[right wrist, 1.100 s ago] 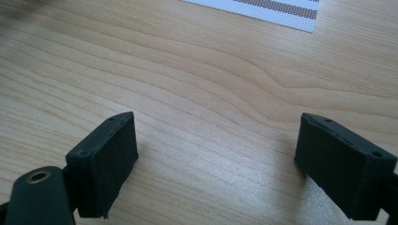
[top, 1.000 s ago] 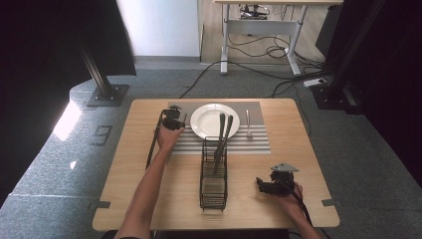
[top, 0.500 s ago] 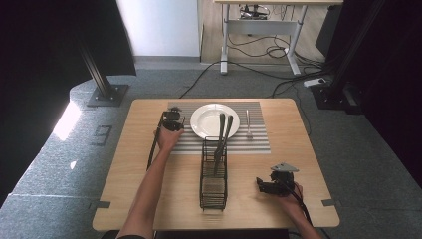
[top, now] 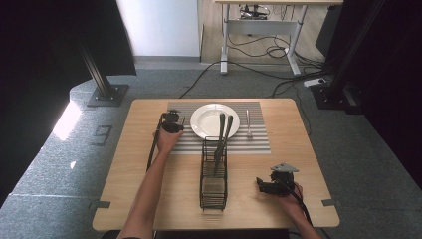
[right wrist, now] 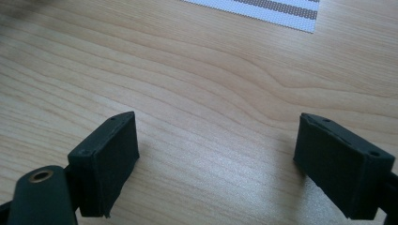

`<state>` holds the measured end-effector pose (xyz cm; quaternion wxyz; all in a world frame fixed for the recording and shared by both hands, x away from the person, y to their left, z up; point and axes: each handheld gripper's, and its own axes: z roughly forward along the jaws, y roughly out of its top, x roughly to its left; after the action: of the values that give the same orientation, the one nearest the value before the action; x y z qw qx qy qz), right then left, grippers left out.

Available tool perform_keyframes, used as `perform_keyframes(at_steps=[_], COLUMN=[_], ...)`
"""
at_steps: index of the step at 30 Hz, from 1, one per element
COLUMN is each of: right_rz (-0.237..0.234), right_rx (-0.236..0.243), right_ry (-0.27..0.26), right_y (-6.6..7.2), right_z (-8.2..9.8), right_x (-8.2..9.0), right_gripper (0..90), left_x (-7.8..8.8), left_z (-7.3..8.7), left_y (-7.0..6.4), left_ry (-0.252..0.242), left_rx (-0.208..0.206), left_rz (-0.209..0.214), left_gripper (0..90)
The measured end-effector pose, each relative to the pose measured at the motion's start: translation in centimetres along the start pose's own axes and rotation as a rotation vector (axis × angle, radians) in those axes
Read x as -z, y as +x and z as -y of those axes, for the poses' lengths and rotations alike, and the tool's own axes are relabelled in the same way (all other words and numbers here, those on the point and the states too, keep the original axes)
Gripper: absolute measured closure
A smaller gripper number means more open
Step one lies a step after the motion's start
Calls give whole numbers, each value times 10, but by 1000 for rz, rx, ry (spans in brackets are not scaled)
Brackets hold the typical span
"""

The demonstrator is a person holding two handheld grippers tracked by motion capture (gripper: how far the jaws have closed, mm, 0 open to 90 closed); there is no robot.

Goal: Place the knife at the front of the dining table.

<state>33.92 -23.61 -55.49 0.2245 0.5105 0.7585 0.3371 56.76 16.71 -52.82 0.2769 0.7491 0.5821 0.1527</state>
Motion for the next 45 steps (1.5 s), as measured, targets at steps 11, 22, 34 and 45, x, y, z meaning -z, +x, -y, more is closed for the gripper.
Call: perform_keyframes(at_steps=[11, 22, 34, 45], right_rz=[0, 0, 2, 1], right_rx=[1, 1, 10, 12], right_ry=[1, -1, -2, -3], right_y=[0, 0, 1, 2], right_z=[0, 0, 1, 1], right_x=[0, 0, 1, 1], right_gripper=[143, 143, 144, 147], left_x=[1, 16, 28, 19], left_z=[2, 11, 34, 20], left_y=[2, 3, 1, -5], left_ry=[-13, 1, 25, 29], left_rx=[-22, -71, -95, -58], left_rz=[-15, -29, -30, -51], left_gripper=[760, 688, 703, 804])
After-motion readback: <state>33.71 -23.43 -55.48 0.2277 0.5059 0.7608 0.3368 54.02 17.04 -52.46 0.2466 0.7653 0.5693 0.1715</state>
